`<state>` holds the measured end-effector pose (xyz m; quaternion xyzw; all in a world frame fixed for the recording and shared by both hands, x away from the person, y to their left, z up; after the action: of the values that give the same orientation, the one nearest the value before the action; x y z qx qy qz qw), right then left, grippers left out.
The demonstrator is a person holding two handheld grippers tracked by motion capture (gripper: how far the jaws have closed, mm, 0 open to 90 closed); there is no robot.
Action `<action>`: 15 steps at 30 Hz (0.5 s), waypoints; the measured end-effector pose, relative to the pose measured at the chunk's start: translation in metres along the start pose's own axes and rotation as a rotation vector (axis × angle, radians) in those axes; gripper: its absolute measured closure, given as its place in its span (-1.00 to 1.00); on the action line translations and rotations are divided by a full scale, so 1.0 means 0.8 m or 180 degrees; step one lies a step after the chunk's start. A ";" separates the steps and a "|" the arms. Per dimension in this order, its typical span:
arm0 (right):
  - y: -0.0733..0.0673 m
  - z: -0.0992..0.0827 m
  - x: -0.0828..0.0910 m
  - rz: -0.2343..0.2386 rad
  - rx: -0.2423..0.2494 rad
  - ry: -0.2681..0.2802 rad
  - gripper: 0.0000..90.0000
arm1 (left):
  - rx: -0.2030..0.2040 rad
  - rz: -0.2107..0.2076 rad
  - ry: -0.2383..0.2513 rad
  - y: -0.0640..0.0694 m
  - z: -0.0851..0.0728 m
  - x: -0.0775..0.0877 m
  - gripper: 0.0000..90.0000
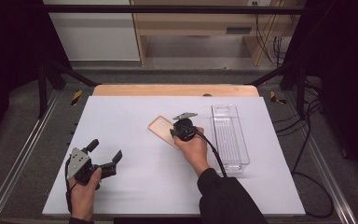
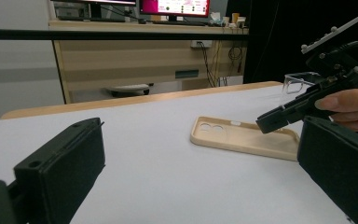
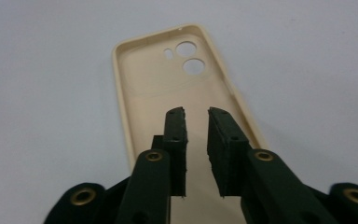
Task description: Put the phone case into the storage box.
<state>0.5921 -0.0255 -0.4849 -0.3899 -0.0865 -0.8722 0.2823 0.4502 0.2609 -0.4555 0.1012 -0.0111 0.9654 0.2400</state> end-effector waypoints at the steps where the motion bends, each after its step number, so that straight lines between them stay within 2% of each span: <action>1: -0.001 -0.001 0.001 0.0016 0.0006 -0.0018 0.86 | -0.0005 0.0009 -0.0008 0.000 0.000 0.000 -0.99; 4: -0.007 -0.004 0.004 0.0045 0.0042 -0.0097 1.00 | 0.0008 0.0014 0.0000 0.000 0.000 0.000 -0.99; 9: -0.011 -0.008 0.005 0.0019 0.0111 -0.0212 1.00 | 0.0008 0.0018 -0.0003 -0.001 0.000 0.000 -0.99; 10: -0.011 -0.010 0.007 -0.0035 0.0152 -0.0252 1.00 | 0.0005 0.0041 -0.0005 -0.001 0.000 0.000 -0.99; 15: -0.011 -0.017 0.008 -0.0032 0.0155 -0.0349 1.00 | 0.0035 0.0064 0.0011 -0.005 0.000 0.002 -0.99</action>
<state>0.5747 -0.0259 -0.4888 -0.4297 -0.1250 -0.8486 0.2822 0.4504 0.2649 -0.4555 0.1007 -0.0064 0.9680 0.2297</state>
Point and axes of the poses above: each handheld gripper's, and its own axes: x roughly backward along the jaws, z roughly out of its top, y roughly to its right, the point moved 3 cm from there along -x, roughly forward along the jaws, and after that the axes turned 6 degrees about -y, right-handed, at the moved point
